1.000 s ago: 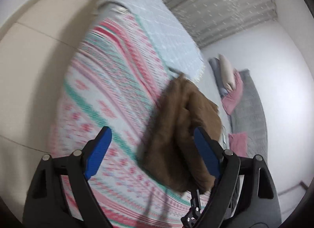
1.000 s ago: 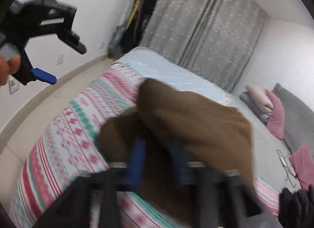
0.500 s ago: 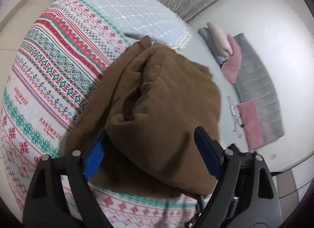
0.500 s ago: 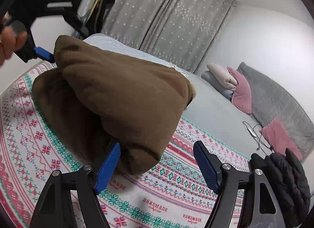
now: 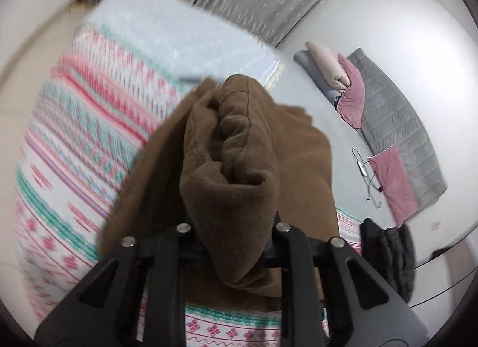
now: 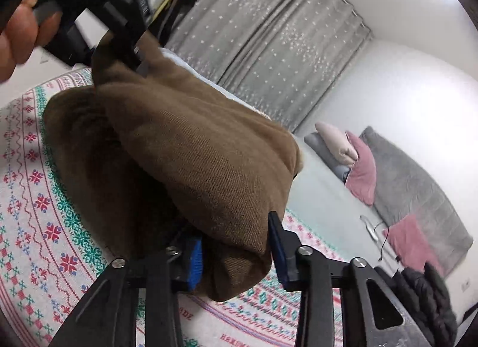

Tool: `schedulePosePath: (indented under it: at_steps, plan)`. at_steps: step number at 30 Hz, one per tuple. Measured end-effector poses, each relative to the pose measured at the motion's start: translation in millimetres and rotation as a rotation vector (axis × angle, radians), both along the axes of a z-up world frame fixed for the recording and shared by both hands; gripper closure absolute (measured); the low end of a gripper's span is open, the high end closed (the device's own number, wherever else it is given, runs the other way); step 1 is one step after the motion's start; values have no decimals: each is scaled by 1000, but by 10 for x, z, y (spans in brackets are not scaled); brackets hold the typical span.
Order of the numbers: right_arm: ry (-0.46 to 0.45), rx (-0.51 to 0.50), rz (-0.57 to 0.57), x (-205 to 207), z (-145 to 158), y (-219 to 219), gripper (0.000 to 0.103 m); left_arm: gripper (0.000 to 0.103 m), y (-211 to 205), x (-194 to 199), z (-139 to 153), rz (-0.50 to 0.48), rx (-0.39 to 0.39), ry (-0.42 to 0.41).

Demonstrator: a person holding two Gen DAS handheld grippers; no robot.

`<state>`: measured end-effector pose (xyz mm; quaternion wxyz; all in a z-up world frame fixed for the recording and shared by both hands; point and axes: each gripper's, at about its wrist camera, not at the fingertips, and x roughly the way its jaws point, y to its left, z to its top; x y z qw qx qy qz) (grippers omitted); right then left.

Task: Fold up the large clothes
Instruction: 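Fold the lifted coat over onto itself with both grippers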

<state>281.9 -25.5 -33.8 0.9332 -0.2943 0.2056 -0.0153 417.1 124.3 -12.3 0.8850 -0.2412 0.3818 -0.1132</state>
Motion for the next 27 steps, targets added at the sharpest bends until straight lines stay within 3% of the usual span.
schedulePosePath:
  at_steps: [2, 4, 7, 9, 15, 18, 20, 22, 23, 24, 27]
  plan:
    - [-27, -27, 19, -29, 63, 52, 70, 80, 107, -77, 80, 20, -8, -18]
    - [-56, -103, 49, -56, 38, 182, 71, 79, 234, -88, -23, 45, -19, 27]
    - [-32, -255, 66, -76, -221, 367, 71, 77, 312, 4, -560, 42, -14, 187]
    - [-2, -331, 66, -79, -384, 412, 71, 76, 331, 13, -778, 27, -45, 219]
    - [66, -279, 90, -66, -356, 292, 70, 72, 313, -66, -708, -7, -27, 189]
    - [108, -270, 101, -49, -300, 254, 64, 71, 334, -92, -709, -6, -30, 194]
    - [193, -191, 121, -72, -129, 178, 62, 71, 333, -57, -688, -4, -22, 195]
    - [284, 52, 178, -140, 166, 32, 62, 70, 335, -32, -706, 0, -26, 200]
    - [300, 145, 200, -134, 294, -51, 65, 70, 331, -13, -706, 3, -28, 203]
    - [297, 302, 218, -99, 528, -210, 66, 70, 319, -2, -694, 7, -24, 203]
    - [299, 469, 181, 134, 772, -378, 71, 70, 250, 16, -666, 9, 18, 199]
